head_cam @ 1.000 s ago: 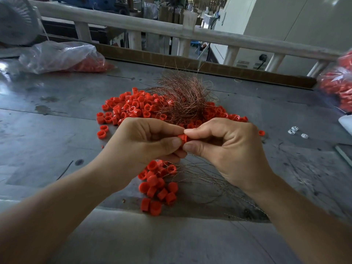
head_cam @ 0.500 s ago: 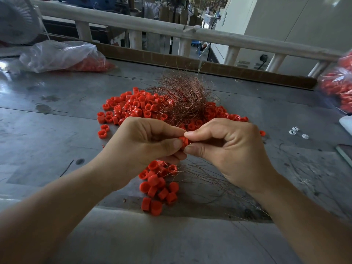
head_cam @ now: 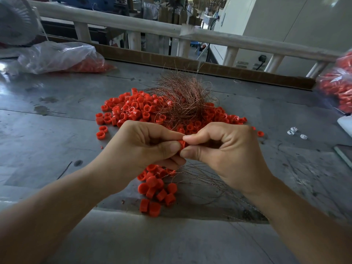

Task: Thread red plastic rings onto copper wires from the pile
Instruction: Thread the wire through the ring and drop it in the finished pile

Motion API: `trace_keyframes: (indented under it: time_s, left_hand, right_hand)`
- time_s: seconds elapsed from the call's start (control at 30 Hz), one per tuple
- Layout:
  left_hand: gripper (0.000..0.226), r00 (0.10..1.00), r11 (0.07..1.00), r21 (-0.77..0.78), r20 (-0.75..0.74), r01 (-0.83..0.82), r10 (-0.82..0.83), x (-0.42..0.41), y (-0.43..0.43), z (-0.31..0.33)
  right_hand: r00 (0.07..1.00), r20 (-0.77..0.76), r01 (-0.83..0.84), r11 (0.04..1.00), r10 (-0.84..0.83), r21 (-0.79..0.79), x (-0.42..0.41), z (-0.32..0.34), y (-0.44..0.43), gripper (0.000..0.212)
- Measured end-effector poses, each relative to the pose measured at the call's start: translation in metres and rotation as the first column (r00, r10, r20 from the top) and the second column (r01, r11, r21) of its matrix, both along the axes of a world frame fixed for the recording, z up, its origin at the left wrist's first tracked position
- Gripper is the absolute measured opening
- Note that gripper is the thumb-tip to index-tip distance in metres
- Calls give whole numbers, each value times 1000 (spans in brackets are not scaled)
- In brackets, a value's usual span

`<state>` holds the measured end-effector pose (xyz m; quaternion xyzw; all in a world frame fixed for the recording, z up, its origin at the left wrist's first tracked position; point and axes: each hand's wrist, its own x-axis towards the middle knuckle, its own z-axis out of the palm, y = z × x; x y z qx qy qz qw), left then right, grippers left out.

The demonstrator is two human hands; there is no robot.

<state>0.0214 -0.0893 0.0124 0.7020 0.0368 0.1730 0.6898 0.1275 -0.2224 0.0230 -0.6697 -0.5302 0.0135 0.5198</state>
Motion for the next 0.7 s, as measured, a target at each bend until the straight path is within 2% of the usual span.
trace_keyframes:
  time_s: [0.1, 0.17, 0.33, 0.4, 0.5, 0.57, 0.7]
  left_hand:
    - [25, 998, 995, -90, -28, 52, -55, 1, 2, 1]
    - [21, 994, 988, -116, -45, 97, -103, 1, 5, 2]
    - [40, 977, 975, -148, -106, 167, -183, 0, 10, 4]
    - [38, 973, 968, -166, -104, 187, -205, 0, 12, 4]
    - [41, 973, 958, -191, -50, 212, -225, -1, 13, 5]
    - [38, 982, 966, -183, -20, 181, -188, -2, 12, 4]
    - [19, 996, 986, -142, -6, 87, -89, 0, 9, 1]
  right_hand:
    - [1000, 1, -18, 1000, 18, -4, 1, 0, 0, 21]
    - [997, -54, -64, 997, 62, -32, 2, 0, 0, 27]
    - [988, 6, -150, 971, 153, -184, 5, 0, 2, 37]
    - [984, -44, -180, 970, 176, -165, 5, 1, 1, 35]
    - [976, -163, -152, 988, 143, -39, 4, 1, 0, 27]
    - [991, -92, -97, 995, 99, 27, 3, -1, 0, 23]
    - [988, 154, -20, 998, 11, 53, 1, -2, 1, 25]
